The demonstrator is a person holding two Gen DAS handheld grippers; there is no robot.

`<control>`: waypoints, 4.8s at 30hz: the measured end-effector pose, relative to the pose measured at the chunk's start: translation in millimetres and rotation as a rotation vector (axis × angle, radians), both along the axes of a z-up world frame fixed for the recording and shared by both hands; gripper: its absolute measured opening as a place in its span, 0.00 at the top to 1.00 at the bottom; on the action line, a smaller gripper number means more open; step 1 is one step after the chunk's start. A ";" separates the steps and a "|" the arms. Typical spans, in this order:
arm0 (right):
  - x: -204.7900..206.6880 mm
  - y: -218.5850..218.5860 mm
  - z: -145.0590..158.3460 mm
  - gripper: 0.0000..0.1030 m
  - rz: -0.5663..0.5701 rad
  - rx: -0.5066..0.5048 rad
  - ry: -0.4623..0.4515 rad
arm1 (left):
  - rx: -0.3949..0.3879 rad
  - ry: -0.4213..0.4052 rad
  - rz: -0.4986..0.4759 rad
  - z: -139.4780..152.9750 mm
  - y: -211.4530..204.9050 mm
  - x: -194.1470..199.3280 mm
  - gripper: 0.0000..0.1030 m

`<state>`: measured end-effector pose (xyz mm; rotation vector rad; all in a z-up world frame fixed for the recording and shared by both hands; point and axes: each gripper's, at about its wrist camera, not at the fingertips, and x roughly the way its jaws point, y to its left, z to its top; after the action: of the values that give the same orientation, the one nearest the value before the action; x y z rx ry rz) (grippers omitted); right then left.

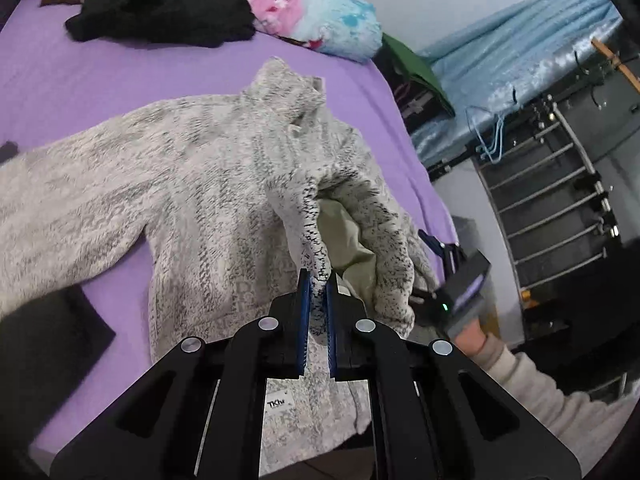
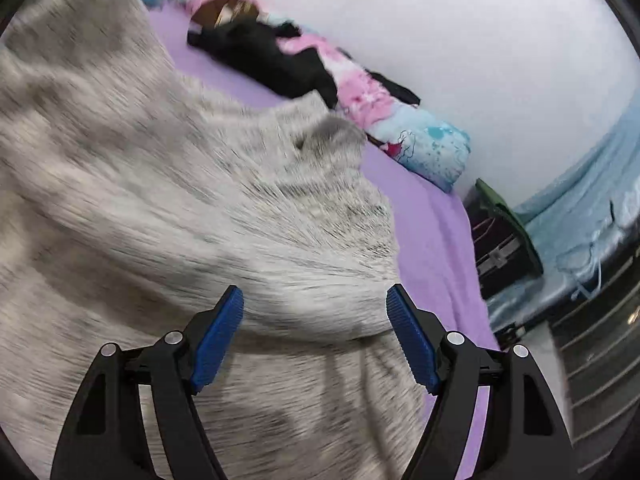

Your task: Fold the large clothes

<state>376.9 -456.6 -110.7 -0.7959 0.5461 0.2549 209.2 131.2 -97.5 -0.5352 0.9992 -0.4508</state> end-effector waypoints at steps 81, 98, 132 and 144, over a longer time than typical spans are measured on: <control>-170.8 48.7 60.1 0.08 0.018 0.460 0.283 | -0.486 0.084 0.849 -114.5 293.0 -169.8 0.19; -188.7 107.7 75.9 0.08 0.103 0.480 0.305 | -0.532 0.190 0.979 -172.1 363.5 -169.7 0.19; -157.9 105.1 131.7 0.08 0.044 0.657 0.374 | -0.198 -0.092 1.022 -68.6 311.6 -145.6 0.70; -97.1 160.0 275.5 0.08 0.049 0.874 0.551 | 0.250 -0.307 0.892 28.4 190.8 -114.2 0.71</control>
<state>279.8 -296.6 164.8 0.1286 0.8401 0.7093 95.0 322.0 -69.1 -0.6041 0.4354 0.3781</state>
